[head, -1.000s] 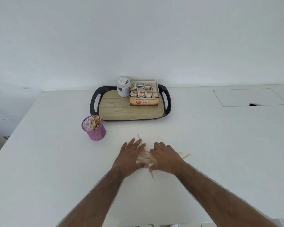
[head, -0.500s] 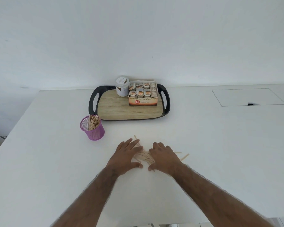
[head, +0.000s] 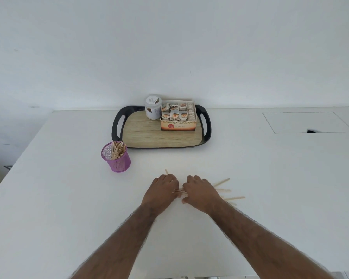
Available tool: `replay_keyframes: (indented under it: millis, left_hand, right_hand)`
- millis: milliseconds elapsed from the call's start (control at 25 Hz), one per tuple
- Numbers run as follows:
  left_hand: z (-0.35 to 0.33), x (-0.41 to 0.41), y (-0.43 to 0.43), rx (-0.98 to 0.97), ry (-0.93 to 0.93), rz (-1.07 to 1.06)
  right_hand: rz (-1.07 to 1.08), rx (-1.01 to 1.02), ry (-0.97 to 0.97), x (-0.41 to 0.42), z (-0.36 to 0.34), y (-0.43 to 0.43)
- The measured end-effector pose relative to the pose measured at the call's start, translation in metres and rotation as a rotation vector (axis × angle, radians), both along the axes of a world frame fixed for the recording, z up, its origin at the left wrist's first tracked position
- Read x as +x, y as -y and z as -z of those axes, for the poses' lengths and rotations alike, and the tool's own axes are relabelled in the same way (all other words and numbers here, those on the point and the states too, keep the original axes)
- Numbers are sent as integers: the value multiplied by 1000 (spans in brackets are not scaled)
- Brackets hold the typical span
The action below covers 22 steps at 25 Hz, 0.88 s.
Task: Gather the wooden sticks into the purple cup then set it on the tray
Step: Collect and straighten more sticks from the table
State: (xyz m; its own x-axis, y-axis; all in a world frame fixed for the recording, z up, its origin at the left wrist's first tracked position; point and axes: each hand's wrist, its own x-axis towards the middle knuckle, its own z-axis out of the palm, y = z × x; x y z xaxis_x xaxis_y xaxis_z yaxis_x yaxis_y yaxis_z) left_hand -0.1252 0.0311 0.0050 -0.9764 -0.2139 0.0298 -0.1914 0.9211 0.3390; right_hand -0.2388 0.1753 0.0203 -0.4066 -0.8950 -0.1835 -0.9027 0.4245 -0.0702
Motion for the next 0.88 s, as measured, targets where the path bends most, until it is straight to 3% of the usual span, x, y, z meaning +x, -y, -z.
replay_keyframes:
  millis: [280,560,880]
  left_hand:
    - [4,4,0,60,-53,-19]
    - [10,38,12,96,-112,-196]
    - [7,23,-6,203,-34,-215]
  right_hand:
    - [-32,-24,-35,6,-4,3]
    - [-31,-55,-47,7,-3,1]
    - [-42,-87,-60,13,1,5]
